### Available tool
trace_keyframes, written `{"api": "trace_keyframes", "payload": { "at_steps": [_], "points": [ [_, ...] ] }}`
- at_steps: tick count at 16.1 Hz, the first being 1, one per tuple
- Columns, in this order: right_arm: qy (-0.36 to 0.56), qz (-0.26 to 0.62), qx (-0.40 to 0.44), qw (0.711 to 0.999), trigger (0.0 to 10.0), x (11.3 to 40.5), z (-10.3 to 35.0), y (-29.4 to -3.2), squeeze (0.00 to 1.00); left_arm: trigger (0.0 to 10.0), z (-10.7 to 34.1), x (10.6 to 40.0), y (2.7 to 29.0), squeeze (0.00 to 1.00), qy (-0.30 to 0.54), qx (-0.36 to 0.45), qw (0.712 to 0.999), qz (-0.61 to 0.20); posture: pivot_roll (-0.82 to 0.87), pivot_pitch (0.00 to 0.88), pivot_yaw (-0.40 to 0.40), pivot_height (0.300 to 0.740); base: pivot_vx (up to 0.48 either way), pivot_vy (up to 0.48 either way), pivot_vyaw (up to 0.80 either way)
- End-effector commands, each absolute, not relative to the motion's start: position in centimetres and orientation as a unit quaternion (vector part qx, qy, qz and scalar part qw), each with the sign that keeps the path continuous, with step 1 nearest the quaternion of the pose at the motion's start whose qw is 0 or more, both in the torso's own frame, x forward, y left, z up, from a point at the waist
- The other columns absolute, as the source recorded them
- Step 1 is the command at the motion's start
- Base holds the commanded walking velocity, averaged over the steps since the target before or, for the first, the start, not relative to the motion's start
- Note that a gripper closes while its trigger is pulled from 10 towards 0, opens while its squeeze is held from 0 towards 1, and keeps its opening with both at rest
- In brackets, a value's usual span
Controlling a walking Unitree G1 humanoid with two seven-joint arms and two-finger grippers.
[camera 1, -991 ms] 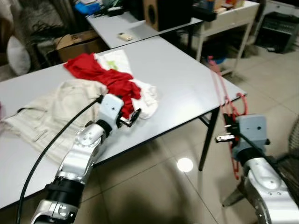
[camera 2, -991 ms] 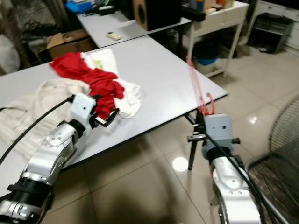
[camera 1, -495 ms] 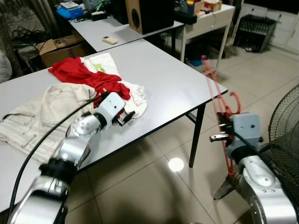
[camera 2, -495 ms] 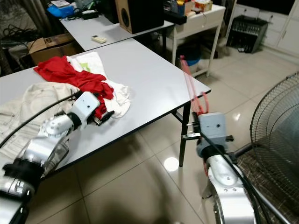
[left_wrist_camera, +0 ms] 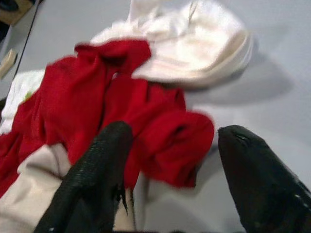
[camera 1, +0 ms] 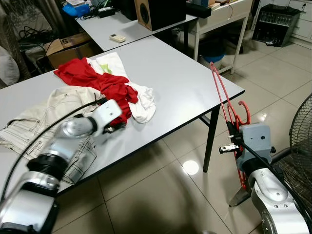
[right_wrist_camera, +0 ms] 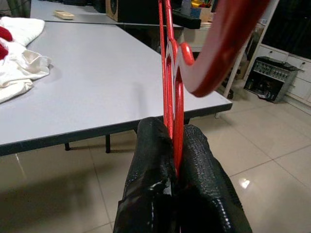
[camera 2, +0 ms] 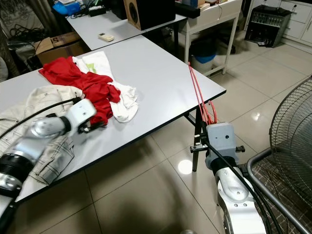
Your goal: Hang hanger
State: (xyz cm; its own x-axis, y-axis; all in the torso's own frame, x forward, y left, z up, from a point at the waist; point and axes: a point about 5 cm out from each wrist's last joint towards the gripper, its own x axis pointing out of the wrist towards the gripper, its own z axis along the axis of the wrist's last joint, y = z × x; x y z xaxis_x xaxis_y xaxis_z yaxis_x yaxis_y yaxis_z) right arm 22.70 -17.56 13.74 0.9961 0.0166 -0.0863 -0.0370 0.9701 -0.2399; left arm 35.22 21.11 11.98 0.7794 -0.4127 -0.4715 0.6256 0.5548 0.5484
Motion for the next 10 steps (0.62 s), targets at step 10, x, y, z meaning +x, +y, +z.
{"api": "trace_keyframes", "payload": {
  "at_steps": [10],
  "points": [
    [0.034,0.029,-0.143,0.989,10.0,22.7,14.1,-17.2,0.00,0.0,10.5,36.4,20.3,0.00,0.160,0.416,0.860,-0.247,-0.24,0.000,0.177,0.740,0.000,0.000,0.00]
  ]
}}
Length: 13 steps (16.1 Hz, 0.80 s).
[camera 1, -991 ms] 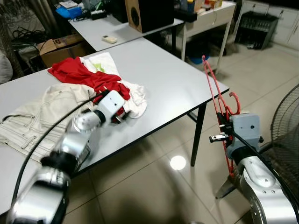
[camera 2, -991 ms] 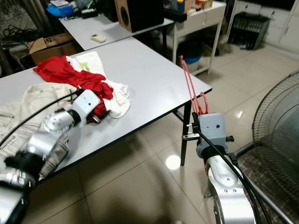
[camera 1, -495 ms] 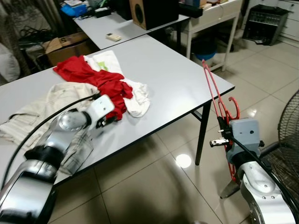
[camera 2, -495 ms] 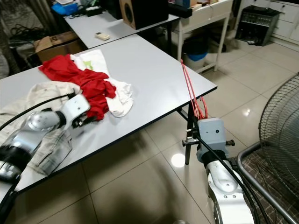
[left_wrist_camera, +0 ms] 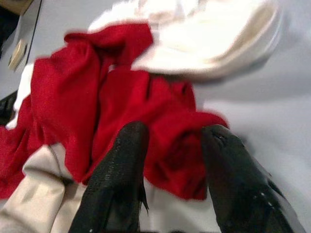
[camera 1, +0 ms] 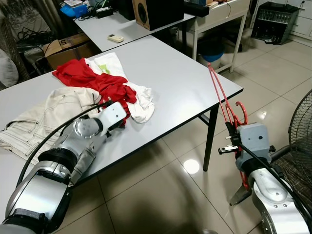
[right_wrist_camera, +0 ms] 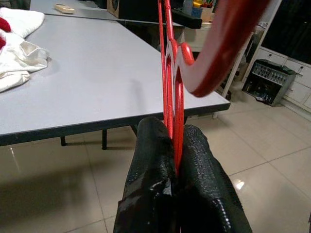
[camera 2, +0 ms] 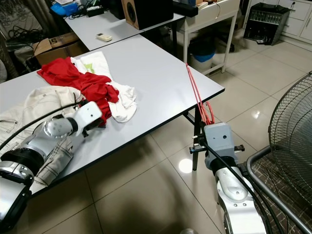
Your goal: Hang hanger
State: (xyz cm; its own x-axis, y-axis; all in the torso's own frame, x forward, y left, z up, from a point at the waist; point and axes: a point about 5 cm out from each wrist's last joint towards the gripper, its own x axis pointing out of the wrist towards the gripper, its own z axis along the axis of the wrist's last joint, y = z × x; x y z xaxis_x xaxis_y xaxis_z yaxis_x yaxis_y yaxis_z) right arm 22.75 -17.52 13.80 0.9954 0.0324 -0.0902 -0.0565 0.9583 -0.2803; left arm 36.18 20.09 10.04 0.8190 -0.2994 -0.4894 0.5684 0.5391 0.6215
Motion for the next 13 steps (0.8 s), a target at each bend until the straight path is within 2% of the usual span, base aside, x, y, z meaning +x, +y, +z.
{"api": "trace_keyframes", "payload": {
  "at_steps": [1,10,13],
  "points": [
    [0.038,0.035,-0.129,0.990,10.0,22.7,14.0,-17.0,0.00,0.0,10.3,36.4,20.3,0.00,0.163,0.426,0.856,-0.243,-0.24,0.000,0.174,0.740,0.000,0.000,0.00],
    [0.014,0.056,-0.146,0.988,10.0,22.5,14.6,-16.2,0.00,0.0,9.8,36.8,19.4,0.00,0.149,0.442,0.863,-0.194,-0.26,0.000,0.189,0.740,0.000,0.000,0.00],
    [0.010,0.060,-0.146,0.987,10.0,22.5,14.6,-16.0,0.00,0.0,9.9,37.0,19.5,0.00,0.146,0.466,0.856,-0.171,-0.26,0.000,0.193,0.740,0.000,0.000,0.00]
  ]
}}
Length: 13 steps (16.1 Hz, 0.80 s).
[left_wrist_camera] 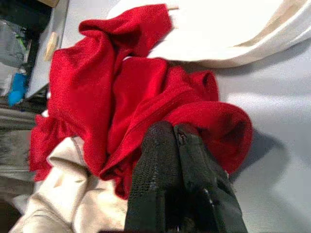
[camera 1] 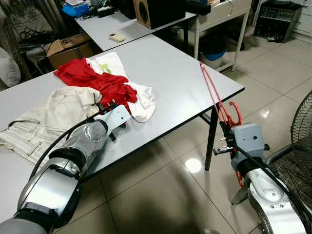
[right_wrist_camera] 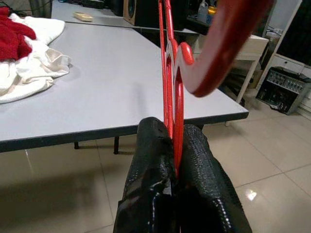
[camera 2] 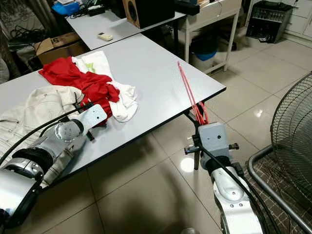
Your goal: Hang hanger
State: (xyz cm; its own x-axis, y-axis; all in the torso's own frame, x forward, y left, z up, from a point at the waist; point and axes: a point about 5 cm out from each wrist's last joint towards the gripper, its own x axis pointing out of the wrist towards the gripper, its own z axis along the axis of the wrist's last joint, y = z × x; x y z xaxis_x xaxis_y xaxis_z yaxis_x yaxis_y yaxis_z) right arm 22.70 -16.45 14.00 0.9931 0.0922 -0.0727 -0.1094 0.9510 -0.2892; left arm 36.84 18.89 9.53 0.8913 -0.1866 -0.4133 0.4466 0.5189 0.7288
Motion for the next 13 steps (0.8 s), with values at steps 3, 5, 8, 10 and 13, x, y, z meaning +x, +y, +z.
{"api": "trace_keyframes", "payload": {
  "at_steps": [3,5,8,10,13],
  "points": [
    [0.006,0.066,-0.146,0.987,10.0,22.5,14.8,-15.9,0.00,0.0,10.1,37.2,19.3,0.00,0.141,0.474,0.852,-0.169,-0.26,0.000,0.197,0.740,0.000,0.000,0.00],
    [-0.001,0.087,-0.137,0.987,10.0,22.2,15.0,-15.8,0.00,0.0,11.0,37.7,18.6,0.00,0.129,0.430,0.876,-0.178,-0.26,0.000,0.204,0.740,0.000,0.000,0.00],
    [-0.010,0.139,-0.113,0.984,10.0,21.6,15.7,-15.6,0.00,0.0,12.6,38.4,17.7,0.00,0.115,0.350,0.909,-0.195,-0.26,0.000,0.214,0.740,0.000,0.000,0.00],
    [-0.002,0.236,-0.116,0.965,10.0,20.1,16.4,-15.3,0.00,0.0,18.5,40.4,15.3,0.00,0.026,0.211,0.949,-0.234,-0.26,0.000,0.219,0.740,0.000,0.000,0.00],
    [0.012,0.278,-0.128,0.952,10.0,19.4,16.7,-15.1,0.00,0.0,24.7,41.5,14.4,0.00,-0.064,0.151,0.958,-0.235,-0.26,0.000,0.222,0.740,0.000,0.000,0.00]
  ]
}}
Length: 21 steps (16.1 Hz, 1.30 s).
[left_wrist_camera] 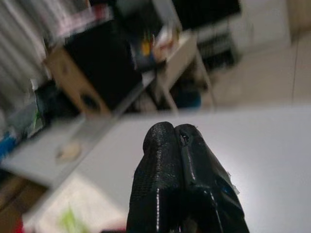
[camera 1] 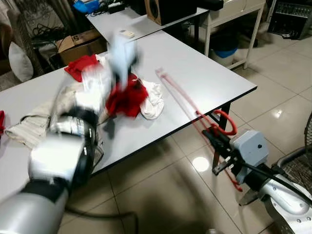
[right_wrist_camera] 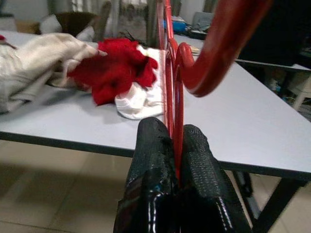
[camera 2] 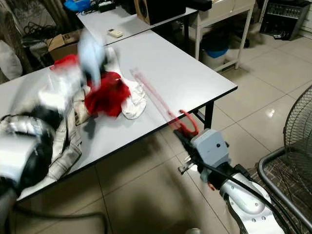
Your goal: Hang hanger
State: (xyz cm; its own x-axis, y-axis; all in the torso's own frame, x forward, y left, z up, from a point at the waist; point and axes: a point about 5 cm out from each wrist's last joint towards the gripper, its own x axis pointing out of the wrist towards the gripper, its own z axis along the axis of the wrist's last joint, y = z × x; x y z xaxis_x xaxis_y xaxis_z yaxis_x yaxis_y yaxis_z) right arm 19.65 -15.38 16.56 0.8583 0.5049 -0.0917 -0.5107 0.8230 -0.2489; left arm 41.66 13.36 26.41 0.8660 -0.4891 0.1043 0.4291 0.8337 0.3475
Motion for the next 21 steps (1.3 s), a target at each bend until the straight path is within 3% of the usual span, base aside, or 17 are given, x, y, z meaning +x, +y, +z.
{"api": "trace_keyframes", "payload": {
  "at_steps": [1,4,6,7,8,10,11,12,18,19,20,21],
  "points": [
    [0.008,0.290,-0.129,0.948,10.0,19.2,17.0,-14.9,0.00,0.0,27.0,41.8,14.4,0.00,-0.099,0.129,0.961,-0.224,-0.26,0.000,0.225,0.740,0.000,0.000,0.00],
    [0.005,0.301,-0.131,0.945,10.0,19.0,17.5,-14.9,0.00,0.0,32.1,41.6,14.6,0.00,-0.167,0.093,0.951,-0.244,-0.26,0.000,0.231,0.740,0.000,0.000,0.00],
    [0.036,0.278,-0.144,0.949,10.0,19.1,16.5,-15.5,0.00,0.0,29.3,41.2,14.1,0.00,-0.118,0.238,0.916,-0.300,-0.26,0.000,0.237,0.740,0.000,0.000,0.00],
    [0.049,0.268,-0.151,0.950,10.0,19.1,16.1,-15.7,0.00,0.0,27.1,41.1,14.3,0.00,-0.082,0.267,0.909,-0.309,-0.27,0.000,0.240,0.740,0.000,0.000,0.00],
    [0.063,0.248,-0.156,0.954,10.0,19.1,15.6,-16.1,0.00,10.0,24.5,40.9,14.9,0.00,-0.035,0.326,0.893,-0.308,-0.27,0.000,0.243,0.740,0.000,0.000,0.00],
    [0.079,0.219,-0.155,0.960,10.0,19.1,15.0,-16.6,0.00,10.0,21.0,40.4,16.1,0.00,0.030,0.377,0.872,-0.310,-0.27,0.000,0.243,0.740,0.000,0.000,0.00],
    [0.080,0.223,-0.148,0.960,10.0,19.0,14.8,-16.4,0.00,10.0,18.7,39.9,17.1,0.91,0.082,0.389,0.863,-0.312,-0.27,0.000,0.240,0.740,0.000,0.000,0.00],
    [0.079,0.231,-0.142,0.959,10.0,19.0,14.7,-15.9,0.00,10.0,16.3,39.1,18.4,1.00,0.146,0.395,0.850,-0.316,-0.27,0.000,0.239,0.740,0.000,0.000,0.00],
    [0.080,0.236,-0.138,0.959,10.0,19.0,14.5,-15.2,0.00,10.0,13.0,38.1,21.3,1.00,0.221,0.457,0.828,-0.238,-0.26,0.000,0.240,0.740,0.000,0.000,0.00],
    [0.079,0.235,-0.138,0.959,10.0,19.0,14.5,-15.2,0.00,10.0,12.6,37.9,21.2,0.39,0.222,0.453,0.831,-0.235,-0.26,0.000,0.241,0.740,0.000,0.000,0.00],
    [0.079,0.235,-0.138,0.959,10.0,19.1,14.5,-15.2,0.00,10.0,12.5,37.9,21.1,0.39,0.221,0.454,0.831,-0.235,-0.26,0.000,0.241,0.740,0.000,0.000,0.00],
    [0.078,0.233,-0.139,0.959,10.0,19.2,14.5,-15.2,0.00,10.0,11.9,37.8,20.4,0.00,0.221,0.421,0.847,-0.236,-0.27,0.000,0.246,0.740,0.000,0.000,0.00]
  ]
}}
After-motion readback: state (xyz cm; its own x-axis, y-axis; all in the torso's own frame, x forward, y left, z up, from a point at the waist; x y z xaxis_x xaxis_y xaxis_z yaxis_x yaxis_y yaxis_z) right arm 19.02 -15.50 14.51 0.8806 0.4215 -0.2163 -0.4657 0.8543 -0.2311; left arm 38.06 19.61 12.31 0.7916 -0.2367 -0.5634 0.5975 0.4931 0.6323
